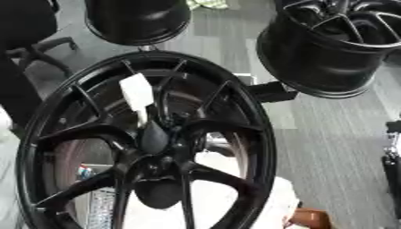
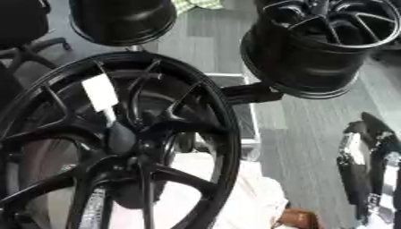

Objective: Pull the pin out of the wheel hub.

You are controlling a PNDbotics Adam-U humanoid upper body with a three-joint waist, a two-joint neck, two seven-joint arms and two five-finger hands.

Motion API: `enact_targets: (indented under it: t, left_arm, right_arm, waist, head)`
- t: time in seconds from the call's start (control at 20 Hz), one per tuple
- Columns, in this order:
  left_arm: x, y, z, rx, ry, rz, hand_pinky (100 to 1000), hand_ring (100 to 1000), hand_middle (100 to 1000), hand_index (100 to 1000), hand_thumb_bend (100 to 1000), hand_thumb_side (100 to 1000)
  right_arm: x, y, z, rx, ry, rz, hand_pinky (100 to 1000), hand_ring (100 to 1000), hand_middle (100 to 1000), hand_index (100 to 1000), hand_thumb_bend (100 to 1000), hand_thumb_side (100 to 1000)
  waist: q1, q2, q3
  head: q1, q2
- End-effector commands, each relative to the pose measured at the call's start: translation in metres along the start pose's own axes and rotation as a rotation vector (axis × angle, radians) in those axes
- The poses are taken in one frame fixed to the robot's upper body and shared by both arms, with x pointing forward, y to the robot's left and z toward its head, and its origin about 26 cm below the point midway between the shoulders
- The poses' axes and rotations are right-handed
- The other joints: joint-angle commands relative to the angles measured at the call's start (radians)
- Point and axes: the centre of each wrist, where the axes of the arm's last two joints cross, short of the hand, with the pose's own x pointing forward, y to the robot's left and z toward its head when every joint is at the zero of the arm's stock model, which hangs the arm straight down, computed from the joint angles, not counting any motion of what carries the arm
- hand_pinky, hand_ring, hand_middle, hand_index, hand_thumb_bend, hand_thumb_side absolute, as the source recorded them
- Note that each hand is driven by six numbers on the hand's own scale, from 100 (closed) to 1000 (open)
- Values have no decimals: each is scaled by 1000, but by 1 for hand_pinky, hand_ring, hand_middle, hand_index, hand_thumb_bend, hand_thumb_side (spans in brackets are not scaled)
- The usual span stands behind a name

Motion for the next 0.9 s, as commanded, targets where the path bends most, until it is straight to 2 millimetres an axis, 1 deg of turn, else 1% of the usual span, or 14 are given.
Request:
enact_targets:
  t: [0.05, 0.25, 0.4, 0.45, 0.5, 0.55, 0.7, 0.8, 0.9]
  left_arm:
    - [4, 18, 7, 20, 14, -43, 900, 825, 782, 909, 100, 246]
    - [5, 17, 6, 41, 18, -23, 885, 810, 759, 893, 100, 250]
    - [7, 15, 4, 52, -10, 28, 870, 795, 753, 884, 100, 269]
    - [9, 15, 3, 58, -36, 51, 864, 790, 752, 885, 100, 353]
    - [12, 14, 2, 63, -65, 72, 862, 788, 755, 888, 100, 399]
    - [17, 14, 0, 62, -101, 85, 862, 789, 758, 890, 100, 417]
    - [38, 16, -5, 49, -203, 88, 854, 781, 756, 887, 100, 366]
    - [55, 17, -8, 43, -272, 75, 851, 779, 758, 884, 100, 344]
    - [83, 17, -12, 29, -377, 45, 849, 779, 758, 882, 100, 336]
  right_arm:
    - [5, -4, -5, -4, -28, 2, 882, 858, 631, 796, 100, 630]
    - [5, -4, -5, -4, -28, 3, 882, 858, 630, 795, 100, 625]
    - [5, -4, -5, -3, -28, 4, 881, 858, 630, 795, 100, 622]
    - [5, -4, -5, -3, -28, 5, 881, 857, 630, 795, 100, 621]
    - [5, -4, -5, -3, -28, 6, 881, 857, 630, 795, 100, 620]
    - [5, -4, -5, -3, -30, 7, 881, 857, 630, 795, 100, 618]
    - [5, -4, -6, 1, -36, 9, 881, 857, 630, 795, 100, 611]
    - [5, -5, -6, 2, -40, 10, 881, 857, 630, 795, 100, 608]
    - [5, -5, -7, 4, -45, 12, 881, 857, 630, 795, 100, 605]
  waist:
    - [7, -18, 1]
    - [6, -19, 2]
    - [6, -20, 2]
    - [6, -20, 2]
    - [5, -20, 3]
    - [5, -20, 3]
    - [2, -21, 4]
    - [1, -21, 4]
    - [0, -21, 5]
  head:
    - [-1, -9]
    - [-1, -10]
    - [-1, -11]
    - [-2, -11]
    - [-3, -12]
    - [-4, -13]
    - [-4, -13]
    - [-3, -13]
    - [-1, -11]
